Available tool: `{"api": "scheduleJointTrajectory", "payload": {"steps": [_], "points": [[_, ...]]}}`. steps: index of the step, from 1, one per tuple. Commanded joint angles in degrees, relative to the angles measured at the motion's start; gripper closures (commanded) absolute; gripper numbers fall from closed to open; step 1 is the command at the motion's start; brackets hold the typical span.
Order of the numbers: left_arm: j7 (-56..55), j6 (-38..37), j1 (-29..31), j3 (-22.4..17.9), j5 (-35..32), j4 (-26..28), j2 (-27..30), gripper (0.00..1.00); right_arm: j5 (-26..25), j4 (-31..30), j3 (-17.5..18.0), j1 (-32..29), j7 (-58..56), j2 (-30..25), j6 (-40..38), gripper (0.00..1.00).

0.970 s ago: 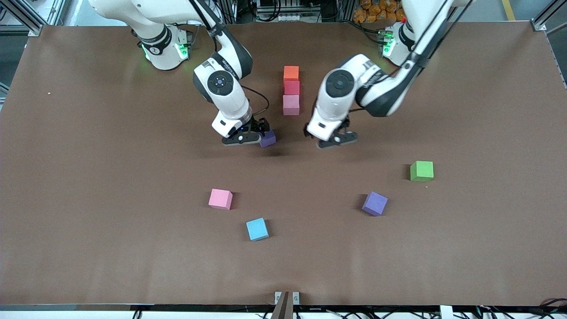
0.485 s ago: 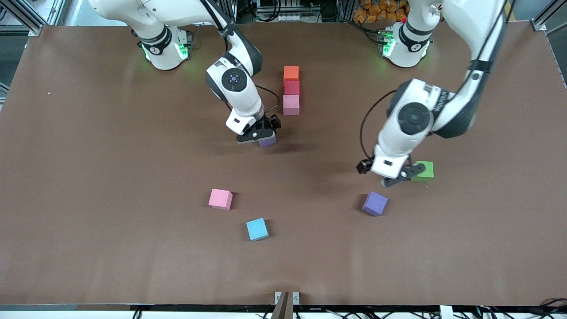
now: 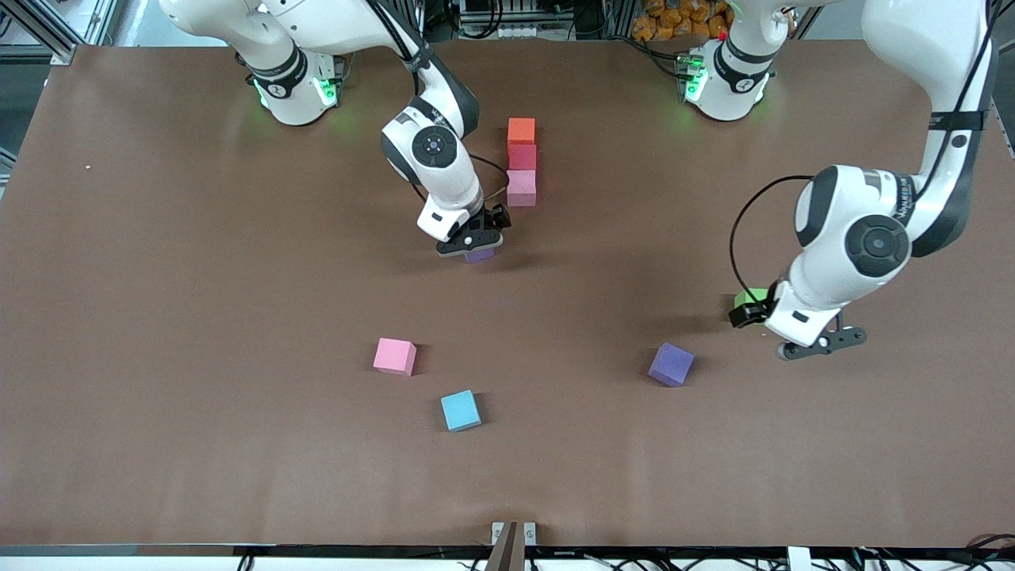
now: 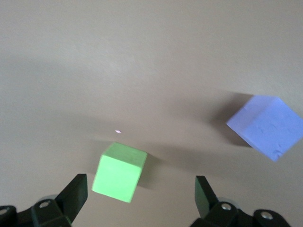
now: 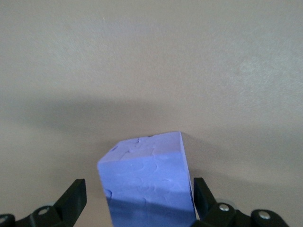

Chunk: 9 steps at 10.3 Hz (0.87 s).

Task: Arrange blocks into number 1
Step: 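Lift the purple block with the right gripper while the left gripper reaches another purple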

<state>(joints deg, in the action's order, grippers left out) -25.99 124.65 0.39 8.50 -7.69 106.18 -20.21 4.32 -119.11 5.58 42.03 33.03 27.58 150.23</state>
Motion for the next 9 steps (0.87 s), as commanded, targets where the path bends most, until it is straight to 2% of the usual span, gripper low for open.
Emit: {"api": "scheduleJointTrajectory", "payload": {"steps": [1,2,3,4,7,9], "points": [[-4.6,-0.6,-2.1,-1.6,6.4,-8.7,-5.2,0.00,-1.3,0.7,-0.3,0.5,0.5,0.7,0.0,0.42],[-10.7,-0.6,-6.2,-4.0,6.7,-11.1,-7.5,0.00,-1.0,0.7,-0.3,0.5,1.8,0.6,-0.1,0.62],[-18.3,-0.2,-12.3,-9.2,6.9,-12.6,-10.0,0.00,-0.6,1.2,-0.3,0.9,5.8,0.6,-0.1,0.68],[-24.7,0.0,-16.1,-11.9,6.9,-15.8,-13.2,0.00,-0.6,1.8,-0.2,1.6,8.2,0.6,0.0,0.69],[-32.8,0.0,-18.5,-12.4,8.6,-18.7,-16.7,0.00,-0.5,2.9,-0.3,5.3,14.4,0.7,0.0,0.65],[-38.1,0.0,-20.6,-14.4,10.1,-21.3,-19.1,0.00,-0.5,4.1,-0.7,8.3,18.5,1.6,0.1,0.64]]}}
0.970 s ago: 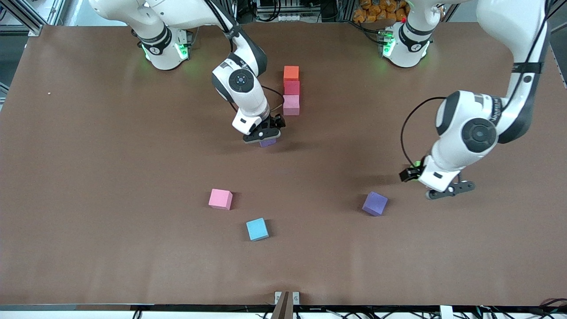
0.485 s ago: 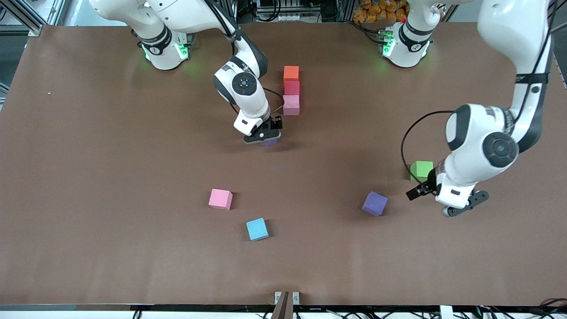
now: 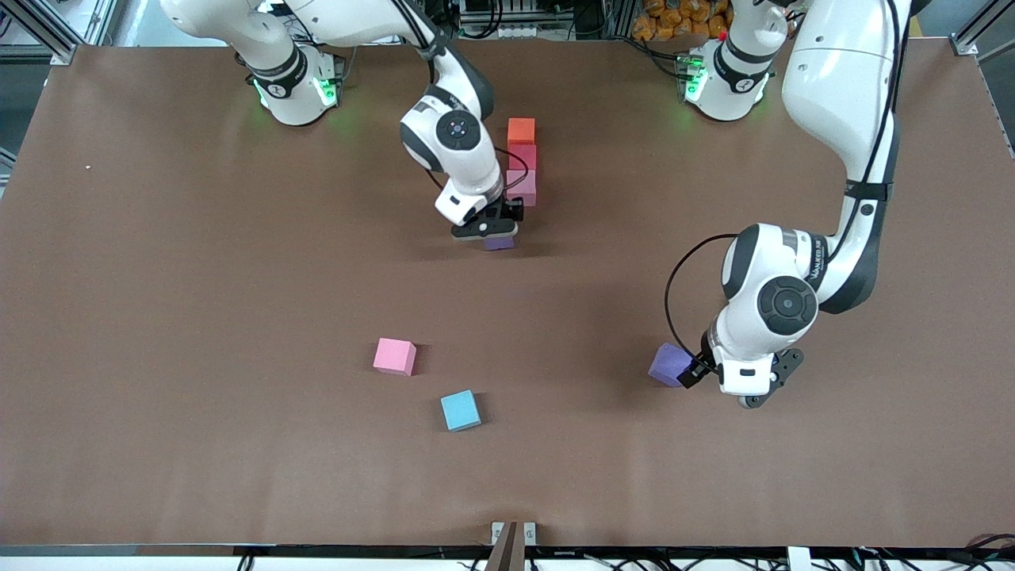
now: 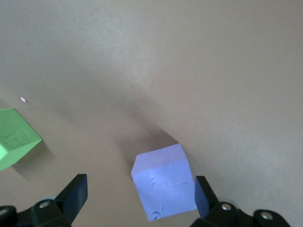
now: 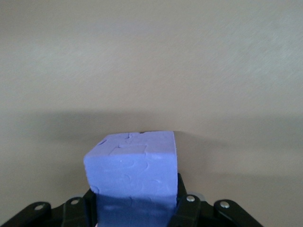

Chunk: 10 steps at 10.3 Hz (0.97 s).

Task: Arrange blocks into number 1
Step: 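Place the purple block after pink with the right gripper while the left grasps purple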

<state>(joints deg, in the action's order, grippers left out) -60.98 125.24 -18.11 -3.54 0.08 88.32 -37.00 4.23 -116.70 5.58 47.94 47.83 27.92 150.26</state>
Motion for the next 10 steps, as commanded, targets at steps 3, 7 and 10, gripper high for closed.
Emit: {"api": "scheduleJointTrajectory", "payload": {"steps": [3,7,10], "points": [[-5.8,-0.4,-2.9,-2.4,3.6,-4.3,-4.0,0.00,-0.5,4.4,-1.8,5.8,7.6,4.0,0.0,0.61],[-7.0,1.4,-3.8,-2.3,4.1,-4.1,-6.8,0.00,-0.8,4.4,-2.5,7.7,8.4,4.5,0.1,0.39],[-7.2,3.3,-3.8,-2.2,5.0,-4.0,-8.3,0.00,-0.8,3.2,-2.8,6.1,8.4,1.8,-0.1,0.00]]}}
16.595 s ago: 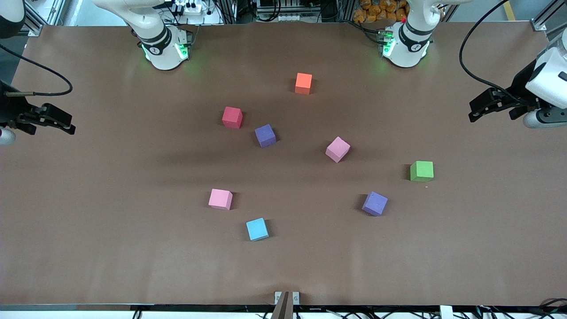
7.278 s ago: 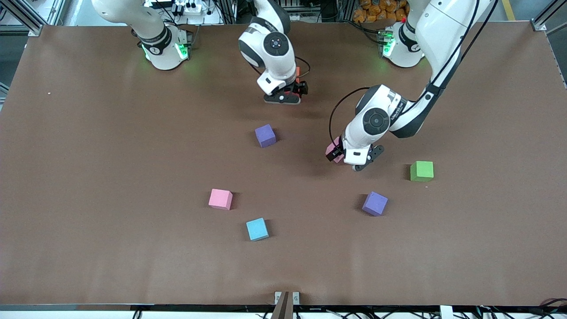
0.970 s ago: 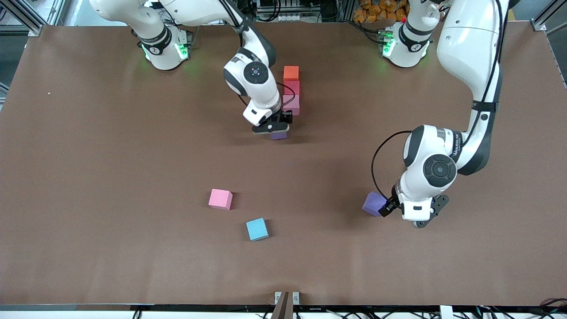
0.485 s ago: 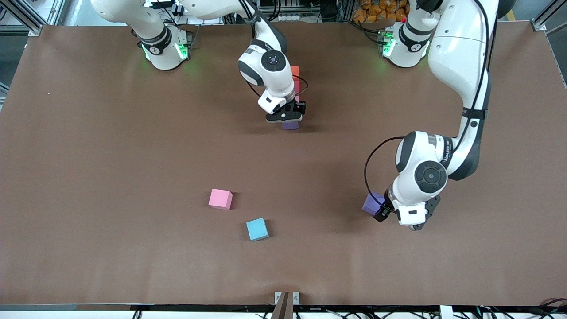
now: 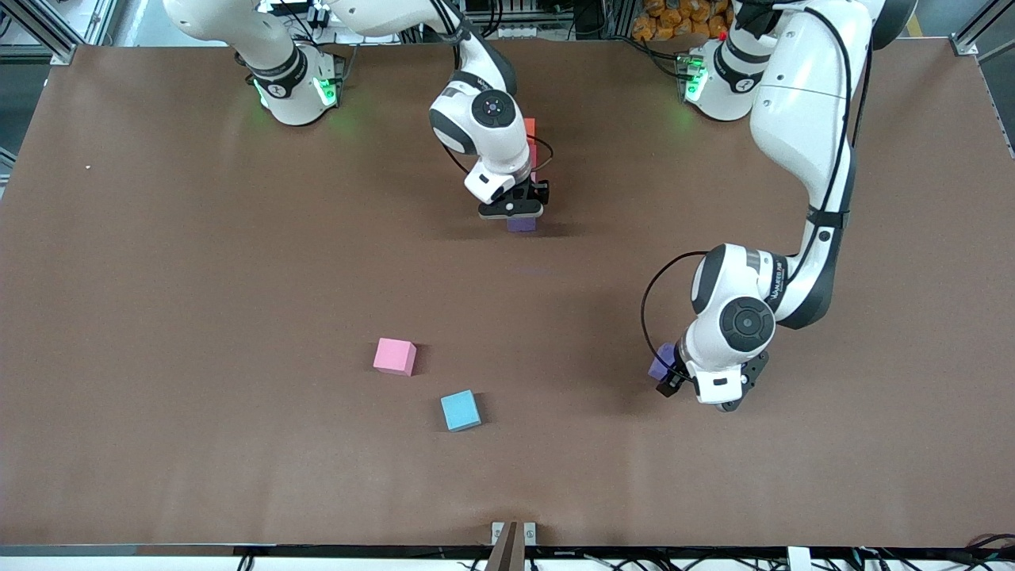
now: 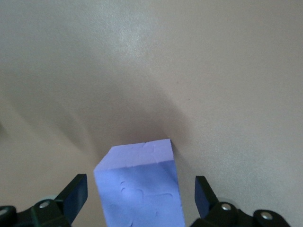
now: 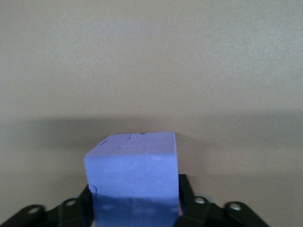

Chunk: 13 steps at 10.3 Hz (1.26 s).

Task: Arrange blocks into number 1
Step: 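Place the purple block after pink with the right gripper while the left grasps purple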

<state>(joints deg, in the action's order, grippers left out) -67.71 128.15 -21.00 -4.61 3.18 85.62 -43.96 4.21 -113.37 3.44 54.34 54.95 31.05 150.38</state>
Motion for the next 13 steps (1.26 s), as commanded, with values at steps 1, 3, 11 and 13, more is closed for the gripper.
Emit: {"api": "scheduleJointTrajectory", "payload": {"steps": [1,3,11,13], "points": [[-0.2,0.9,-1.0,-1.1,1.9,-1.3,-1.8,0.08,-0.9,-1.3,-0.5,-1.2,1.3,-3.3,-0.3,0.00],[2.0,1.9,-1.0,-0.8,1.7,-1.1,-2.2,0.86,-0.9,-5.0,-0.4,-4.5,0.6,-8.4,-0.9,0.00],[12.8,-4.6,-5.6,9.1,0.9,0.2,2.9,1.00,-1.0,-9.9,-0.1,-27.9,-15.3,-24.1,-7.3,0.00],[12.8,-4.6,-7.7,13.0,-2.7,3.0,4.8,1.00,-1.1,-6.5,-0.2,-33.0,-21.9,-27.5,-17.8,0.00]]}}
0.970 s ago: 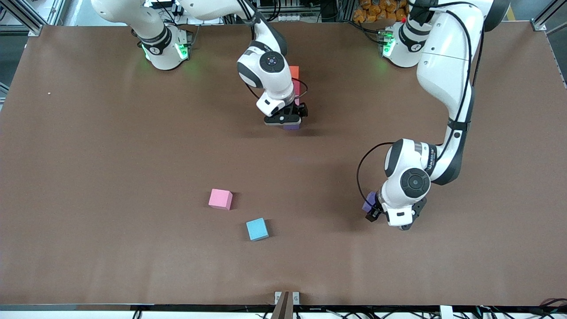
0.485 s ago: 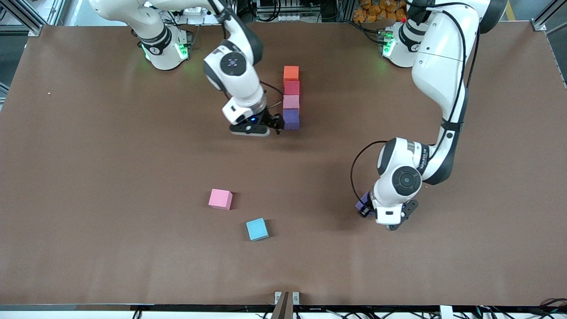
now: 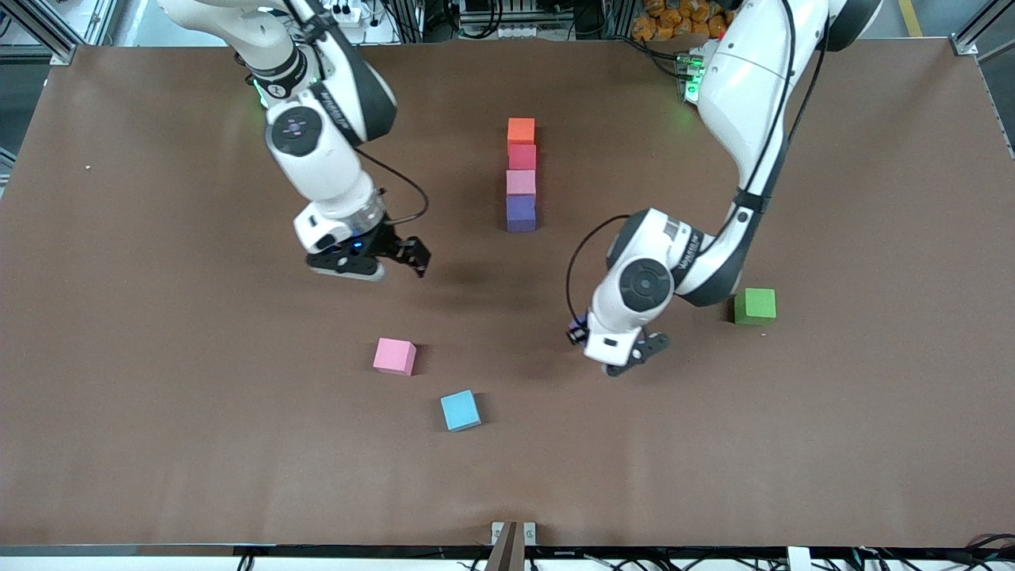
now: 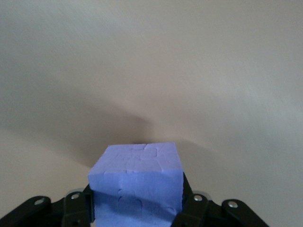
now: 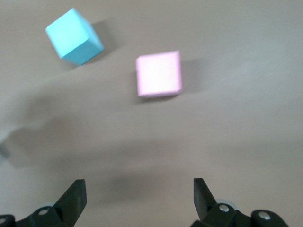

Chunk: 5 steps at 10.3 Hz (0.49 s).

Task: Arrange blocks into number 1
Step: 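Carry the second purple block to the row while the right gripper retracts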

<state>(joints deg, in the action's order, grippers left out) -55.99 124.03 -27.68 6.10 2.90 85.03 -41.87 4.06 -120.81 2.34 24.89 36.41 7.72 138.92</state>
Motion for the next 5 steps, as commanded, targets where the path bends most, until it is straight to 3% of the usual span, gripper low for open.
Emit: {"api": "scheduleJointTrajectory", "payload": {"steps": [1,3,5], "points": [[0.8,-0.5,-1.1,4.9,-3.8,5.8,4.0,1.00,-1.7,4.4,0.8,-5.4,-4.8,-4.7,-12.0,0.00],[0.5,-0.4,-1.0,9.7,-4.5,8.6,5.5,1.00,-7.2,11.5,0.9,-9.2,-8.7,-4.6,-20.8,0.00],[0.4,0.5,-0.9,13.7,-8.9,11.6,6.5,1.00,-7.9,17.1,0.4,-12.7,-16.5,-4.3,-26.6,0.00]]}}
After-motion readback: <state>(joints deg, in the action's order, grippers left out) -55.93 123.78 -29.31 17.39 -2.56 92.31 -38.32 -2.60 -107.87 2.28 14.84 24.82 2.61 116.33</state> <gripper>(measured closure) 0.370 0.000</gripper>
